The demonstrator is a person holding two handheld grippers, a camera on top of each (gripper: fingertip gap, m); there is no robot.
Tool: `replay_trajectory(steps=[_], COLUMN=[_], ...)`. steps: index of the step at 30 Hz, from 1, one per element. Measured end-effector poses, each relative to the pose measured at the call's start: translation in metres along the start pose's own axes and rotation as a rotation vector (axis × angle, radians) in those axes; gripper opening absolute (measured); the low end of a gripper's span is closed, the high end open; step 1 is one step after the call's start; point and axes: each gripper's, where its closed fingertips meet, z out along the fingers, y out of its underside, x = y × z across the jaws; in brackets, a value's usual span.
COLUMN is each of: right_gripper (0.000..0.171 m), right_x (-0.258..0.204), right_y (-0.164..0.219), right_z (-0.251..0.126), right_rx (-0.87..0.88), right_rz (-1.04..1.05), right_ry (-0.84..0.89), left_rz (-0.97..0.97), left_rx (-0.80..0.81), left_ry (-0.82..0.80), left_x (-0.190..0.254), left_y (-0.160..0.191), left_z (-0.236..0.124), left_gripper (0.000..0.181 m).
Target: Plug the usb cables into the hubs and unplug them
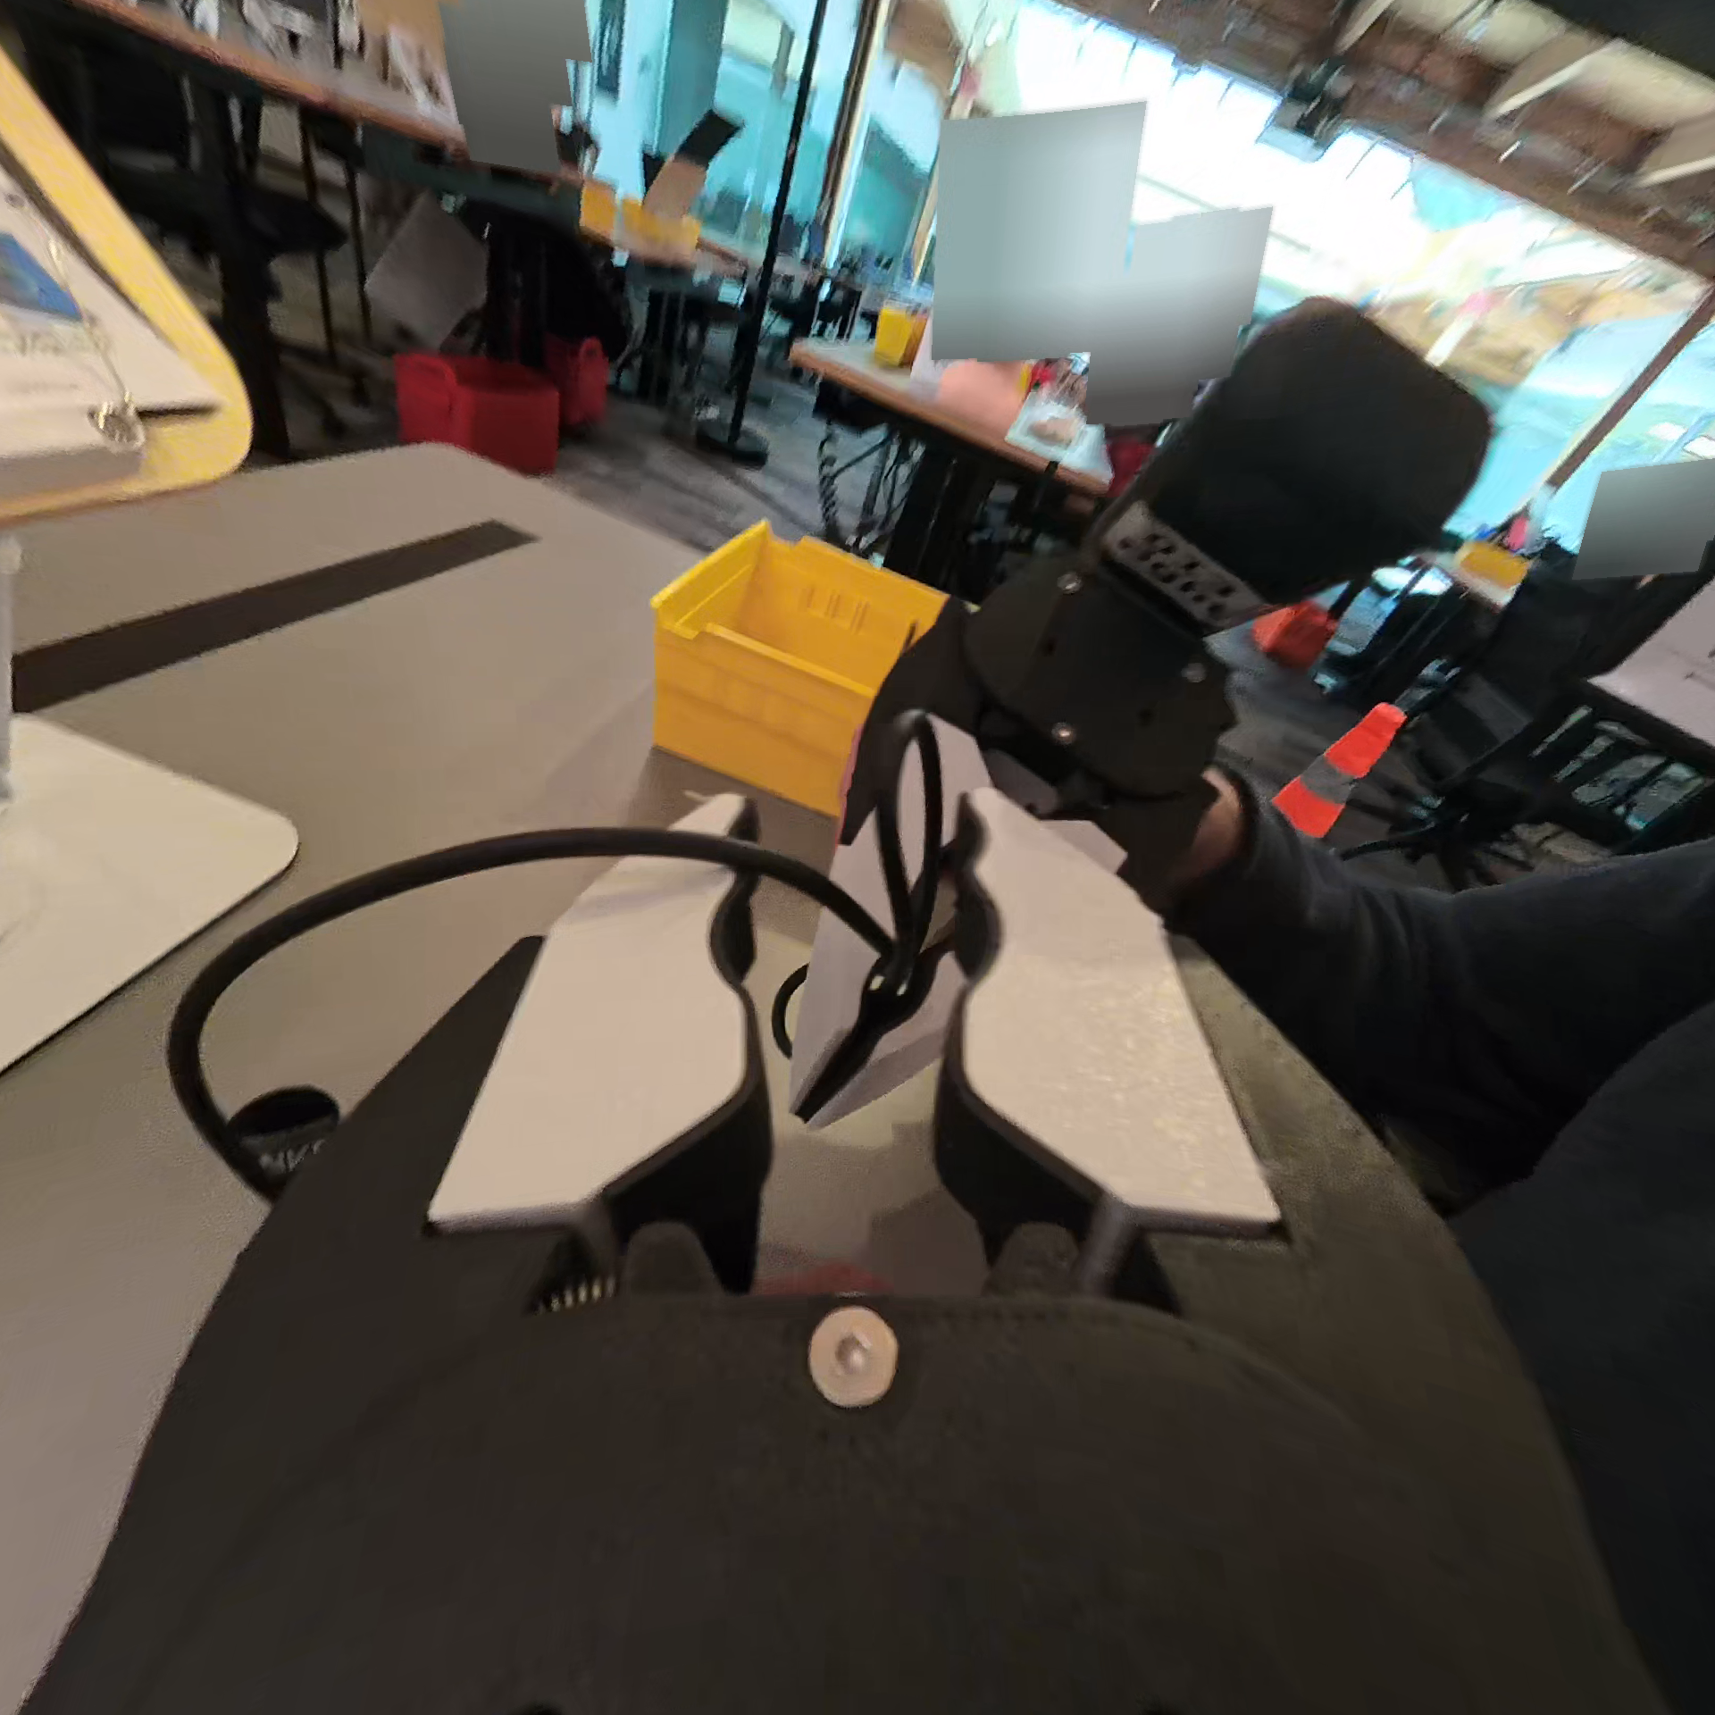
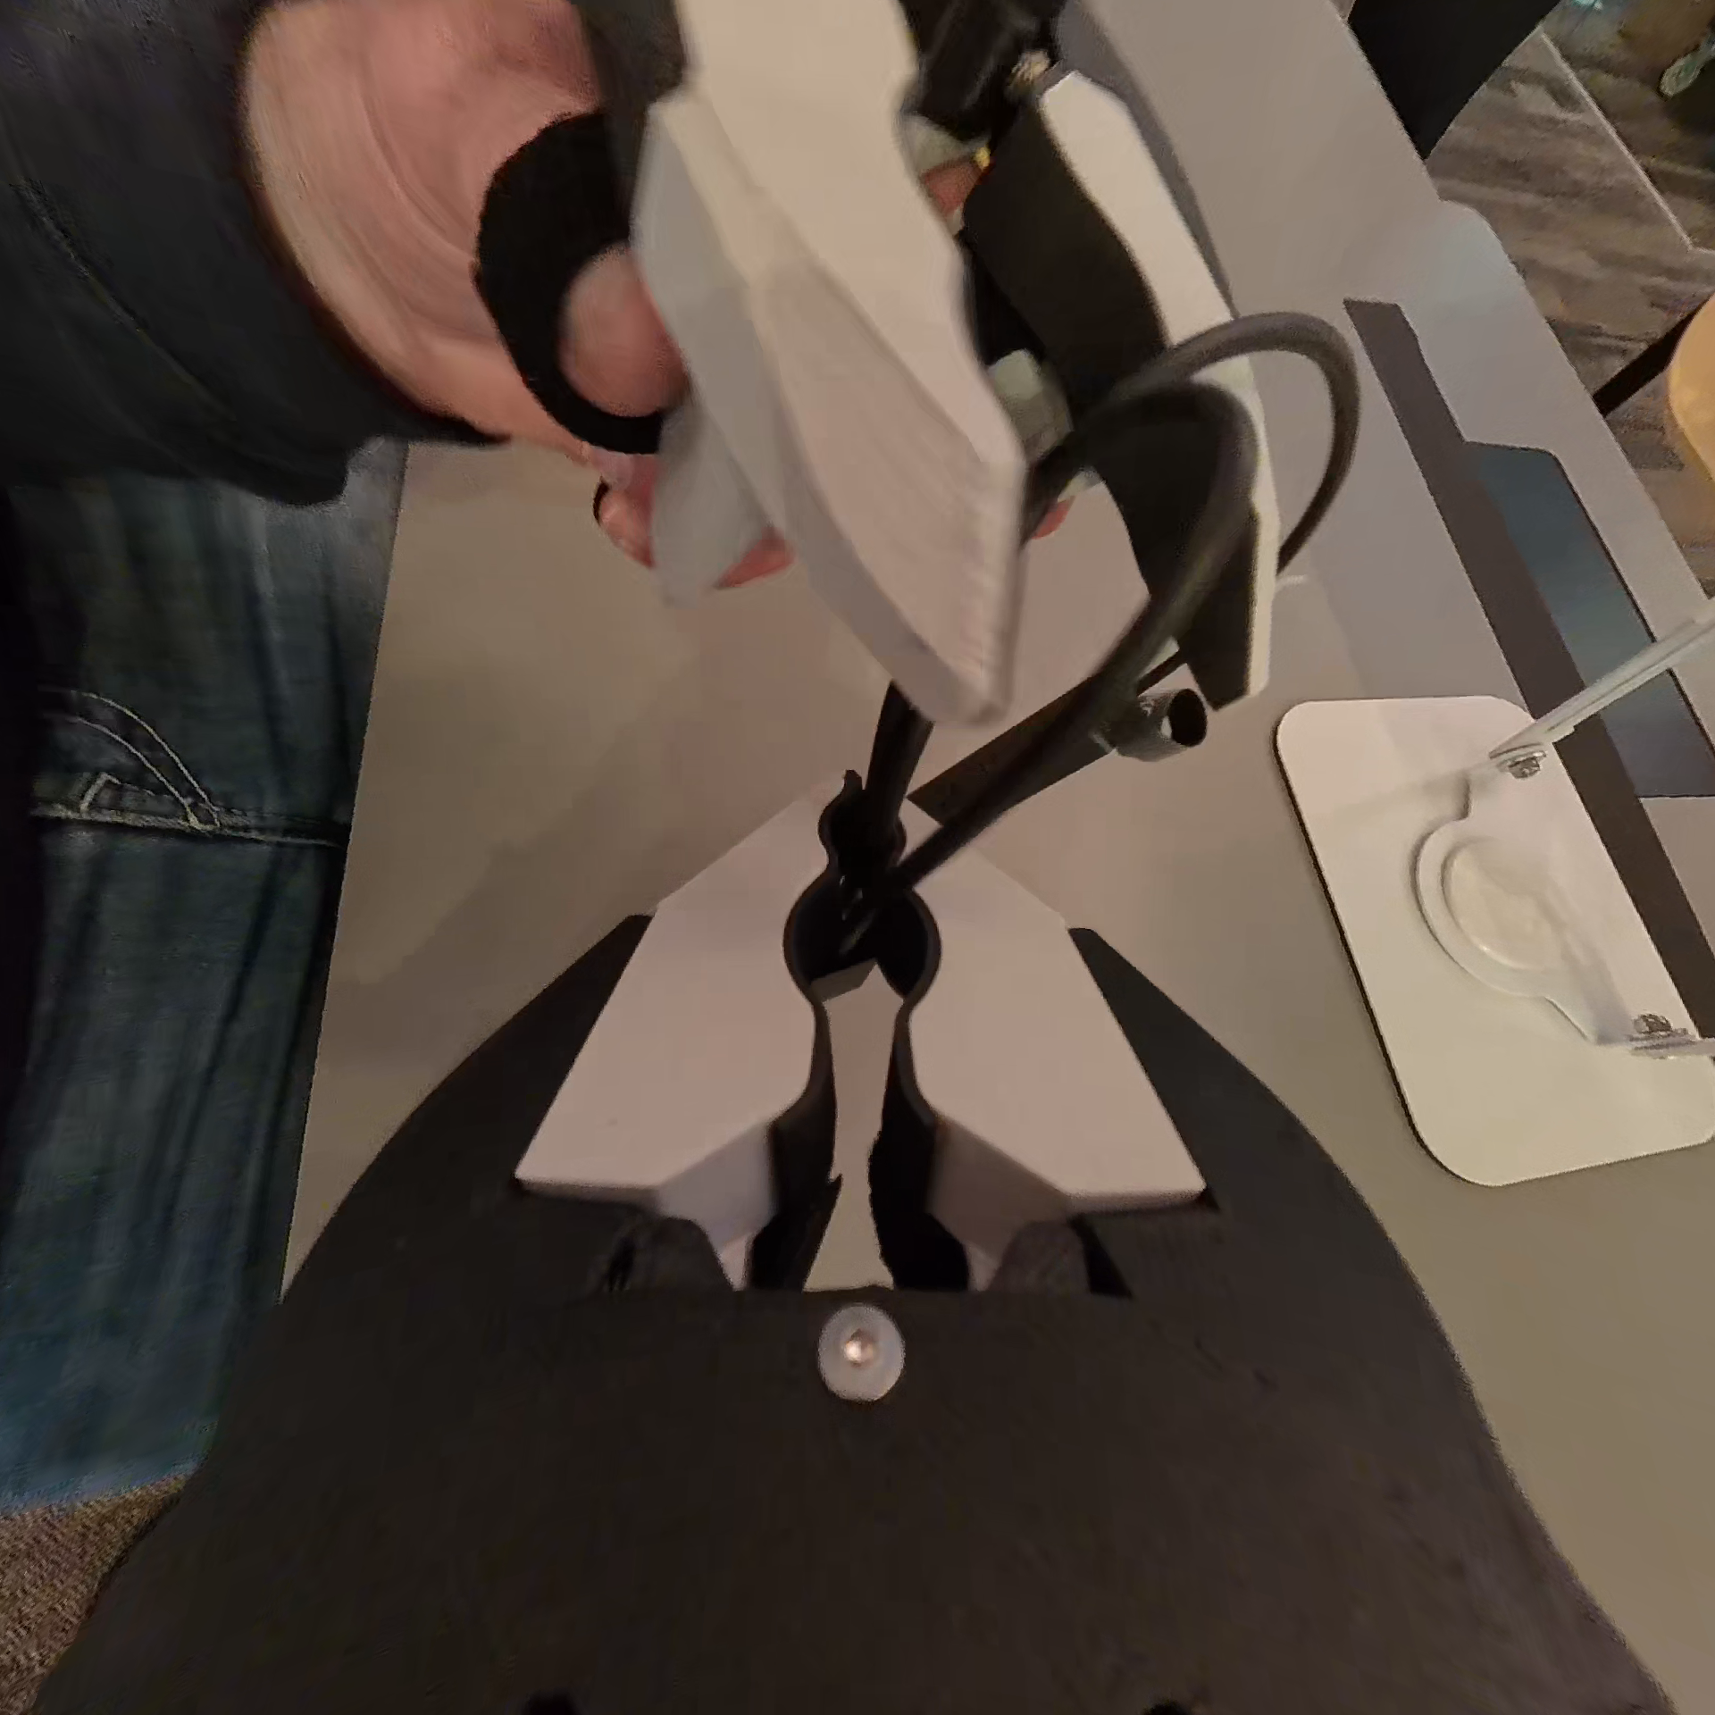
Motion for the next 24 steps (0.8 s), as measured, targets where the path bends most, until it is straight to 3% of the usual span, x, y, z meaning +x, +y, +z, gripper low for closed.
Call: replay_trajectory(steps=[2,4,15,24], right_gripper=[0.0,0.0,0.0,0.0], right_x=[-0.005,-0.005,-0.004,0.025], right_y=[-0.001,0.002,-0.002,-0.019], right_z=[0.003,0.005,0.012,0.009], right_rx=[-0.008,-0.023,-0.01,0.051], right_rz=[-0.018,-0.019,-0.054,-0.186], right_ry=[-0.009,-0.006,0.036,0.339], left_rz=[0.011,0.011,0.06,0.194], left_rx=[-0.043,-0.114,-0.439,-0.449], left_ry=[-0.006,-0.027,-0.119,-0.254], left_x=[0.002,0.001,0.003,0.002], left_y=[0.003,0.008,0.027,0.017], left_z=[0.0,-0.001,-0.026,-0.034], left_gripper=[0.015,0.009,0.001,0.002])
